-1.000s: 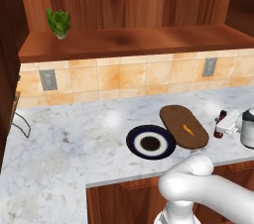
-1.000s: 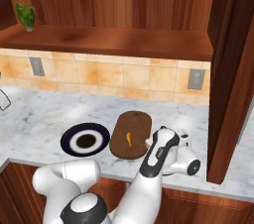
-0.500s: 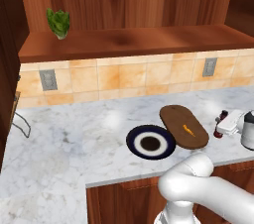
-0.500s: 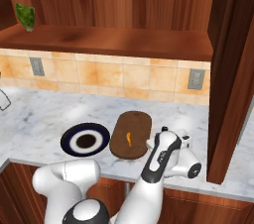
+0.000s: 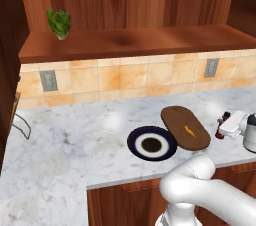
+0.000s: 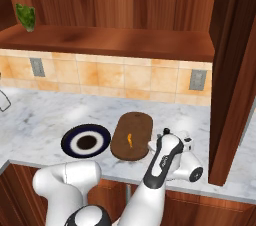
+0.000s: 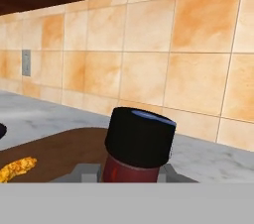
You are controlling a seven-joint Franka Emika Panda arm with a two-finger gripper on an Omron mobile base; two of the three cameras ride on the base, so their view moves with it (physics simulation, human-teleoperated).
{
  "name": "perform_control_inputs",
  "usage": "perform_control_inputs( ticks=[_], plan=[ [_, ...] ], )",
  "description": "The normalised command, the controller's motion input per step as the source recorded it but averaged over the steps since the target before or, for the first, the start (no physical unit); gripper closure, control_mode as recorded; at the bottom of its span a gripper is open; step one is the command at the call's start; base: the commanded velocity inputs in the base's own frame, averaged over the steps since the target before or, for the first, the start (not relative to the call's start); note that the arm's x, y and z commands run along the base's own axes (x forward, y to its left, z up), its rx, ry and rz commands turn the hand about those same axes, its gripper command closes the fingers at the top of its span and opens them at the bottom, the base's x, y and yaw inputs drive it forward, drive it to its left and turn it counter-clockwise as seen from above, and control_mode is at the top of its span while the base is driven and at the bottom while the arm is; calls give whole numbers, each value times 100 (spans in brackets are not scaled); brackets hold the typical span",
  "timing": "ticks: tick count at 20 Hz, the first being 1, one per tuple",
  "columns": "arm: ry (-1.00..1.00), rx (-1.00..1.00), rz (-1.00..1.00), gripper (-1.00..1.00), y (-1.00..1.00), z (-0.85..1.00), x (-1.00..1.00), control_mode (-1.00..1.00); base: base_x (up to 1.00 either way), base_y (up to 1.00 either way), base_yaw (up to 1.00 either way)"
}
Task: Pick the shrimp from the plate and place it on the cutting board. Then pick the condiment bottle from the cabinet and place it next to the cutting board.
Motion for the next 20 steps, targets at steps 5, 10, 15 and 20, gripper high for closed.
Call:
perform_control_inputs(
  ticks=[5, 10, 15, 20],
  plan=[
    [0, -2, 0, 100, 1, -11, 0, -100, 0, 0, 0],
    [-1, -2, 0, 100, 4, -11, 0, -100, 0, 0, 0],
    [-5, -3, 0, 100, 7, -21, -2, -100, 0, 0, 0],
    [-8, -3, 0, 100, 6, -24, -6, -100, 0, 0, 0]
  ],
)
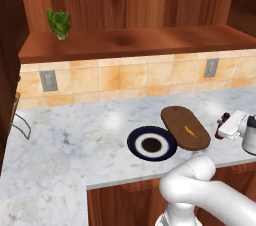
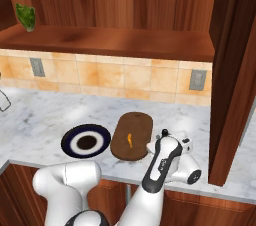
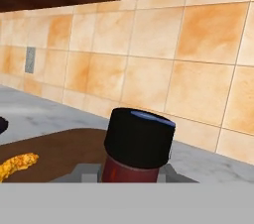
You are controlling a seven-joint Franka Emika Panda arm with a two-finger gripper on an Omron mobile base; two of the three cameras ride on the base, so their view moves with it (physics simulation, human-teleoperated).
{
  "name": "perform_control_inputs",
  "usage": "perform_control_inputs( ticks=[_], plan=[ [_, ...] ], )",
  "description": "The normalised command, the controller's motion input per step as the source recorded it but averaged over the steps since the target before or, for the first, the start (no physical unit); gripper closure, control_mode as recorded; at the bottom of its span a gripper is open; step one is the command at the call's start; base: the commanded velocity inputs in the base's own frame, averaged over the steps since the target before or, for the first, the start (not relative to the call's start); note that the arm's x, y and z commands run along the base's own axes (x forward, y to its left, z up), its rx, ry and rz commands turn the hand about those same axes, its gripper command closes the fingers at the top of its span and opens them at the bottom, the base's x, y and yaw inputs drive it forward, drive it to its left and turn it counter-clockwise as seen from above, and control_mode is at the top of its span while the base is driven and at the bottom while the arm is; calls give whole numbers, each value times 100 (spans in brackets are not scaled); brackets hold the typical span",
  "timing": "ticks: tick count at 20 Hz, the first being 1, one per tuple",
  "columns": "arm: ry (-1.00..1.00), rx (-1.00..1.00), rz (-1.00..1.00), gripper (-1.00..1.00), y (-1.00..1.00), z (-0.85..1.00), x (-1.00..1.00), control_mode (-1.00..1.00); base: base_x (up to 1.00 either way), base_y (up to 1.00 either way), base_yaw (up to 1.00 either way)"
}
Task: Pick the shrimp from the plate and place it on the cutting board. Then pick the condiment bottle from the cabinet and place it next to the cutting board.
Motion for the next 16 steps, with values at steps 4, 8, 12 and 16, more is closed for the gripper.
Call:
perform_control_inputs(
  ticks=[4, 8, 12, 16],
  plan=[
    [-6, -4, 0, 100, 5, -23, -3, -100, 0, 0, 0],
    [-2, -3, 0, 100, 6, -16, 0, -100, 0, 0, 0],
    [0, -1, 0, -100, 2, -8, 0, -100, 0, 0, 0],
    [0, 0, 0, -100, 0, -7, 0, -100, 0, 0, 0]
  ],
)
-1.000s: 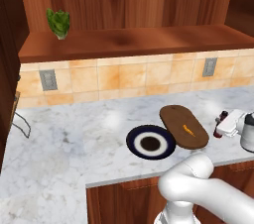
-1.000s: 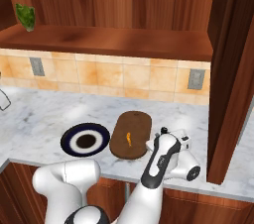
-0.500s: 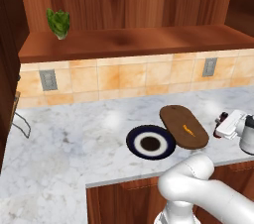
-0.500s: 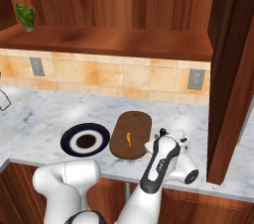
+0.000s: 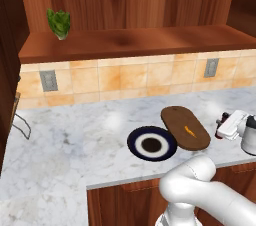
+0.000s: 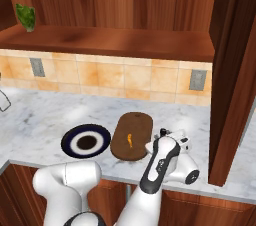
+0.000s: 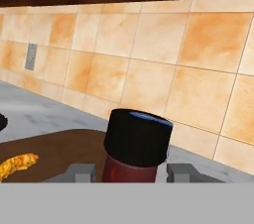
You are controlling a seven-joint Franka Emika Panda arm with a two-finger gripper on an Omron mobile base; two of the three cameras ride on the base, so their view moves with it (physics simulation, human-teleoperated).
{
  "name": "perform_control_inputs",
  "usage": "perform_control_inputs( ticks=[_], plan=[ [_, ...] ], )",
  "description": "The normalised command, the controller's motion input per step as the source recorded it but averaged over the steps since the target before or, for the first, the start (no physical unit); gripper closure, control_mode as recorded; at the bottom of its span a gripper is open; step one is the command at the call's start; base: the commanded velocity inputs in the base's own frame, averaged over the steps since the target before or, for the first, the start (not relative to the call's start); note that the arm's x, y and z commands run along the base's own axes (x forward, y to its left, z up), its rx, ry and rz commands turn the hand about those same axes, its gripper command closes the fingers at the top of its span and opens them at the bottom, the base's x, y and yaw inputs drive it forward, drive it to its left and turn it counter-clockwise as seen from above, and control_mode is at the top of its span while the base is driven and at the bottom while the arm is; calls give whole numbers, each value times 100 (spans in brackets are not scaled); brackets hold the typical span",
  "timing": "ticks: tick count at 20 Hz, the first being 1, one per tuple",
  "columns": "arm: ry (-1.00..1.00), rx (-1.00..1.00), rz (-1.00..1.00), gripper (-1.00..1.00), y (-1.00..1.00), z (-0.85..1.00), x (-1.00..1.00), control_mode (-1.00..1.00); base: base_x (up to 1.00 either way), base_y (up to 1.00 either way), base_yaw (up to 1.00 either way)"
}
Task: Pick the shrimp from the plate and place it on the cutting board. Then pick the condiment bottle from the cabinet and place it next to the cutting board.
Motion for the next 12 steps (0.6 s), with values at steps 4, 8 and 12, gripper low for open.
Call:
perform_control_inputs(
  ticks=[4, 8, 12],
  plan=[
    [0, 0, 0, -100, 0, -6, -4, -100, 0, 0, 0],
    [0, 0, 0, -100, 0, -4, -14, -100, 0, 0, 0],
    [-1, 0, 0, -100, 0, -1, -29, -100, 0, 0, 0]
  ],
)
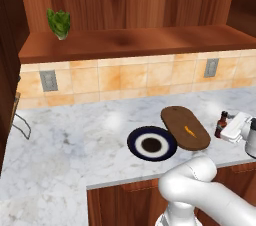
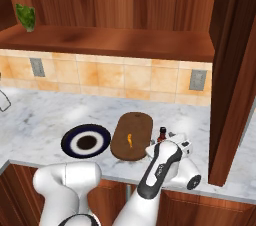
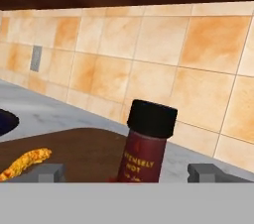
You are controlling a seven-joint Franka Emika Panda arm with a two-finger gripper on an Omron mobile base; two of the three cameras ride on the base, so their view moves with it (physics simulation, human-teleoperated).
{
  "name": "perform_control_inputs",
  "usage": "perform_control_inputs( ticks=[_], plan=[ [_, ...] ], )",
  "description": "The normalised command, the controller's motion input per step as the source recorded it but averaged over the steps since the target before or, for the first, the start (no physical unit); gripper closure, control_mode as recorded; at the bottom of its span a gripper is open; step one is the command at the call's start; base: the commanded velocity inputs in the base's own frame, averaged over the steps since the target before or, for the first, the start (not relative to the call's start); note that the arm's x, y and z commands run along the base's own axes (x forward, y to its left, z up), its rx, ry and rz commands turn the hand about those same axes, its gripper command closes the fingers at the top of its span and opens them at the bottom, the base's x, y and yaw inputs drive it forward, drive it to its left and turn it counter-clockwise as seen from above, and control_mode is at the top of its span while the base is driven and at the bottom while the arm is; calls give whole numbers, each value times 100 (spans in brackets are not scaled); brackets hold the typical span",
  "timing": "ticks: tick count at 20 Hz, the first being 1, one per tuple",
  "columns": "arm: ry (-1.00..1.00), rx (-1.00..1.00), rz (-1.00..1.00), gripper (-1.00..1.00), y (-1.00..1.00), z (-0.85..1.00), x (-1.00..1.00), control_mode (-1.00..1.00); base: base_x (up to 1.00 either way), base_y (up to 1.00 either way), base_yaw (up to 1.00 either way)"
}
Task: Pick the shrimp from the plate and place it on the cutting board. Then pick the condiment bottle from the cabinet and place it next to the cutting board.
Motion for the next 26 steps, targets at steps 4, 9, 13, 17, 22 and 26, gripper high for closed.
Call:
perform_control_inputs(
  ticks=[4, 9, 13, 17, 22, 26],
  plan=[
    [0, -1, 0, -100, 0, 0, -24, -100, 0, 0, 0],
    [0, -1, 0, -100, 0, 0, -19, -100, 0, 0, 0],
    [0, -1, 0, -100, -3, 0, -43, -100, 0, 0, 0],
    [0, -1, 0, -100, -14, 0, -59, -100, 0, 0, 0],
    [0, 0, 0, -100, -21, 0, -67, -100, 0, 0, 0],
    [0, 0, 0, -100, -27, 0, -60, -100, 0, 0, 0]
  ],
)
